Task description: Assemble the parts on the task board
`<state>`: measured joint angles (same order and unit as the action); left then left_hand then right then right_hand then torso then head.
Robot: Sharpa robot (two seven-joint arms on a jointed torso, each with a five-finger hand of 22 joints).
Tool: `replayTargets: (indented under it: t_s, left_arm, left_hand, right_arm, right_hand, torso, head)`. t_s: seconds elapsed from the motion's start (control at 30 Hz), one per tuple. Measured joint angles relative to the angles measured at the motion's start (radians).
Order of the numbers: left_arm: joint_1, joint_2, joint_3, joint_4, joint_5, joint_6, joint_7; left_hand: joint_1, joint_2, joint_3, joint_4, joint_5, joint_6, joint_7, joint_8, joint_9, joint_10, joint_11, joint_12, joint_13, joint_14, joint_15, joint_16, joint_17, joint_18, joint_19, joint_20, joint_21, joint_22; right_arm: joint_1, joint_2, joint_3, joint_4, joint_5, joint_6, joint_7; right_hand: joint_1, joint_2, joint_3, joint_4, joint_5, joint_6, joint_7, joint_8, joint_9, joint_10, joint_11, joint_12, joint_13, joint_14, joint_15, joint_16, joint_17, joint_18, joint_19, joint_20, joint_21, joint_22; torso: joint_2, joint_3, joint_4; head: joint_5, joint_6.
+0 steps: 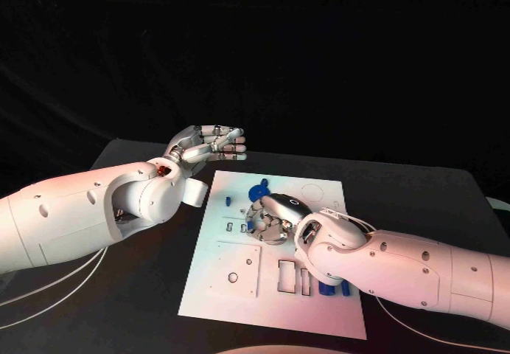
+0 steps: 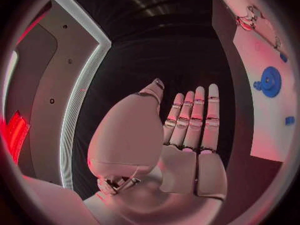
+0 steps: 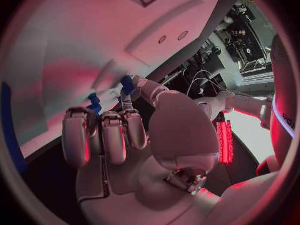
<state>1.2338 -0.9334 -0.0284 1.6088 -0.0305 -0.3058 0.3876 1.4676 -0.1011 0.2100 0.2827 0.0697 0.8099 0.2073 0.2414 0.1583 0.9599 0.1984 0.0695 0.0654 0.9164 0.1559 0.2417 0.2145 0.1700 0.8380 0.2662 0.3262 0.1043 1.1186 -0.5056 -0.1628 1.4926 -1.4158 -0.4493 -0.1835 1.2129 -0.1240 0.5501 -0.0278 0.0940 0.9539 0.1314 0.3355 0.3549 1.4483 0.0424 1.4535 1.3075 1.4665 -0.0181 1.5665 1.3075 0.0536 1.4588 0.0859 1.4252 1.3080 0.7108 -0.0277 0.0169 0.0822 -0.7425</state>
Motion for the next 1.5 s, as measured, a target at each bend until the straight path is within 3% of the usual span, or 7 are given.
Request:
replayTargets:
  t_s: [0.1,0.37,0.47,0.6,1.23,1.3,1.5]
  left_arm:
    - [0.000,0.000,0.000,0.000,0.000,0.000,0.000]
    - [0.000,-0.001,0.000,0.000,0.000,0.000,-0.001]
    - [0.000,-0.001,0.000,0.000,0.000,0.000,-0.001]
    - [0.000,-0.002,0.000,0.000,0.000,0.000,-0.002]
    - [0.000,-0.004,0.000,0.000,0.000,0.000,-0.003]
    - [0.000,-0.004,0.000,0.000,0.000,0.000,-0.003]
    - [0.000,-0.005,0.000,0.000,0.000,0.000,-0.003]
  left_hand:
    - [0.000,0.000,0.000,0.000,0.000,0.000,0.000,0.000,0.000,0.000,0.000,0.000,0.000,0.000,0.000,0.000,0.000,0.000,0.000,0.000,0.000,0.000]
    - [0.000,0.000,0.000,0.000,0.000,0.000,0.000,0.000,0.000,0.000,0.000,0.000,0.000,0.000,0.000,0.000,0.001,0.000,-0.004,0.004,0.000,0.000]
    - [0.000,0.000,0.000,0.000,0.000,0.000,0.000,0.000,0.000,0.000,0.000,0.000,0.000,0.000,0.000,0.000,0.001,0.000,-0.004,0.004,0.000,0.000]
    - [0.000,0.000,0.000,0.000,0.000,0.000,0.000,0.000,0.000,0.000,0.000,0.000,0.000,0.000,0.000,0.000,0.001,0.000,-0.004,0.004,0.000,0.000]
    - [0.000,0.000,0.000,0.000,0.000,0.000,0.000,0.000,0.000,0.000,0.000,0.000,0.000,0.000,0.000,0.000,0.001,0.000,-0.004,0.004,0.000,-0.001]
    - [0.000,0.000,0.000,0.000,0.000,0.000,0.000,0.000,0.000,0.000,0.000,0.000,0.000,0.000,0.000,0.000,0.002,0.000,-0.004,0.004,-0.004,-0.001]
    - [0.000,0.000,0.000,0.000,0.000,0.000,0.000,0.000,0.000,0.000,0.000,0.000,0.000,0.000,0.000,0.000,0.001,0.000,-0.004,0.004,-0.004,-0.001]
  right_arm:
    - [-0.001,0.002,0.000,-0.002,-0.002,0.003,-0.002]
    - [-0.002,0.006,0.000,-0.008,-0.007,0.006,-0.003]
    - [-0.002,0.007,0.000,-0.010,-0.010,0.007,-0.004]
    - [-0.003,0.007,0.000,-0.010,-0.013,0.008,-0.004]
    - [-0.006,0.008,-0.002,-0.013,-0.021,0.013,-0.007]
    - [-0.006,0.009,-0.002,-0.013,-0.022,0.012,-0.006]
    - [-0.006,0.009,-0.002,-0.013,-0.022,0.009,-0.003]
  right_hand:
    - [-0.007,-0.007,0.000,0.000,0.000,0.000,0.000,0.017,0.000,0.000,0.000,0.000,0.000,0.000,0.000,0.000,0.000,0.000,0.000,0.000,0.000,0.000]
    - [-0.013,-0.013,-0.008,0.003,-0.005,-0.002,-0.002,0.028,0.000,0.000,0.000,-0.005,0.000,0.000,0.000,0.000,0.000,0.000,0.000,0.000,-0.004,0.000]
    - [-0.027,-0.028,-0.021,0.004,-0.005,-0.006,-0.008,0.032,0.033,-0.009,0.002,-0.012,0.000,0.000,0.000,0.000,0.000,0.000,0.000,0.000,-0.008,0.000]
    - [-0.029,-0.029,-0.027,0.003,-0.005,-0.018,-0.003,0.033,0.041,-0.013,0.006,-0.017,0.000,0.000,0.000,0.000,0.000,0.000,0.000,0.000,-0.012,0.000]
    - [-0.051,-0.052,-0.068,0.018,0.001,-0.077,0.021,0.008,0.025,-0.048,0.027,-0.044,0.000,0.000,0.007,0.000,0.000,0.000,-0.015,0.015,-0.035,0.000]
    - [-0.067,-0.068,-0.091,0.034,0.007,-0.101,0.025,-0.002,0.020,-0.062,0.033,-0.055,0.000,-0.002,0.017,0.000,0.000,0.000,-0.022,0.022,-0.042,0.000]
    - [-0.072,-0.072,-0.134,0.058,-0.007,-0.128,0.032,-0.012,0.014,-0.080,0.038,-0.070,0.001,0.002,0.020,0.000,0.000,0.000,-0.025,0.025,-0.049,-0.001]
  torso:
    - [0.000,-0.0001,-0.0005]
    - [0.000,-0.0002,-0.0008]
    - [0.000,-0.0002,-0.0009]
    - [0.000,-0.0002,-0.0009]
    - [0.000,-0.0002,-0.0015]
    - [0.000,-0.0002,-0.0014]
    - [0.000,-0.0001,-0.0013]
  head:
    - [0.002,-0.001]
    - [0.004,-0.003]
    - [0.004,-0.005]
    - [0.006,-0.005]
    - [0.011,-0.008]
    - [0.011,-0.007]
    - [0.013,-0.006]
